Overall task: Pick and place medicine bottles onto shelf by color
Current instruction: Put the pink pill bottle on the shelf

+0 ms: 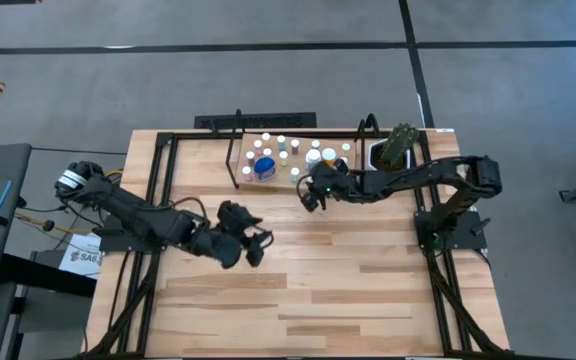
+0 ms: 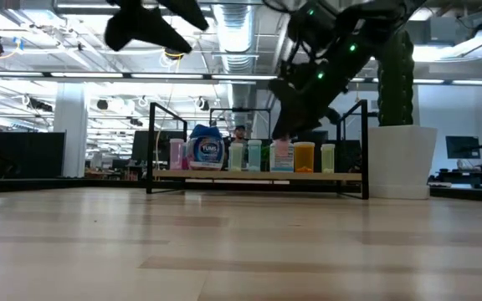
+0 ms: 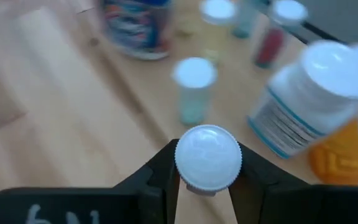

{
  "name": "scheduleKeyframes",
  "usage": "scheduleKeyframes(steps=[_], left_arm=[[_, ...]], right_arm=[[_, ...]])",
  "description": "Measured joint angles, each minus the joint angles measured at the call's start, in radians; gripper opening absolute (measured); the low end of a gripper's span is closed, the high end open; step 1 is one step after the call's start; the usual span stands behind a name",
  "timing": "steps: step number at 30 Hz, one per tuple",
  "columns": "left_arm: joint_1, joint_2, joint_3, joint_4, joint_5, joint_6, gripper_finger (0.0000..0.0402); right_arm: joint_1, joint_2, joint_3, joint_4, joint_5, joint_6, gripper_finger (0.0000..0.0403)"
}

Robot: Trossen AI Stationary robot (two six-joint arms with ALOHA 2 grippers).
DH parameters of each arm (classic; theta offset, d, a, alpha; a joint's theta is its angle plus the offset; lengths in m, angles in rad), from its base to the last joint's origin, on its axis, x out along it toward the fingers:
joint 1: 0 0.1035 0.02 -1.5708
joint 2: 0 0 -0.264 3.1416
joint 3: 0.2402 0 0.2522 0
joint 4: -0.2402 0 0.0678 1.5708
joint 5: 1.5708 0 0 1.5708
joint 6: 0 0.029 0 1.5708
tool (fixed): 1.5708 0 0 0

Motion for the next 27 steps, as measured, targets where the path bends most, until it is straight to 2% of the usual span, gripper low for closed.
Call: scheduleKeyframes(steps=[5,8,12,17,27], left_arm=[[0.093,-0.001,0.0,-0.008,0.044,0.084,0.0208],[0.146,-0.001,0.0,-0.017,0.1,0.139,0.0208],[0.207,-0.002,0.0,-0.026,0.179,0.177,0.0208],[0.243,-0.002,0.0,-0.026,0.234,0.204,0.0208],[0.252,-0.002,0.0,-0.026,0.235,0.216,0.0208]], right_arm=[[-0.018,0.059,0.011,0.002,0.062,0.167,0.0129],[-0.031,0.101,0.011,0.011,0.08,0.218,0.0129],[-0.036,0.124,0.014,0.023,0.162,0.269,0.0129],[-0.029,0.12,0.012,0.018,0.191,0.28,0.0129],[-0.022,0.12,0.012,0.02,0.175,0.262,0.0129]])
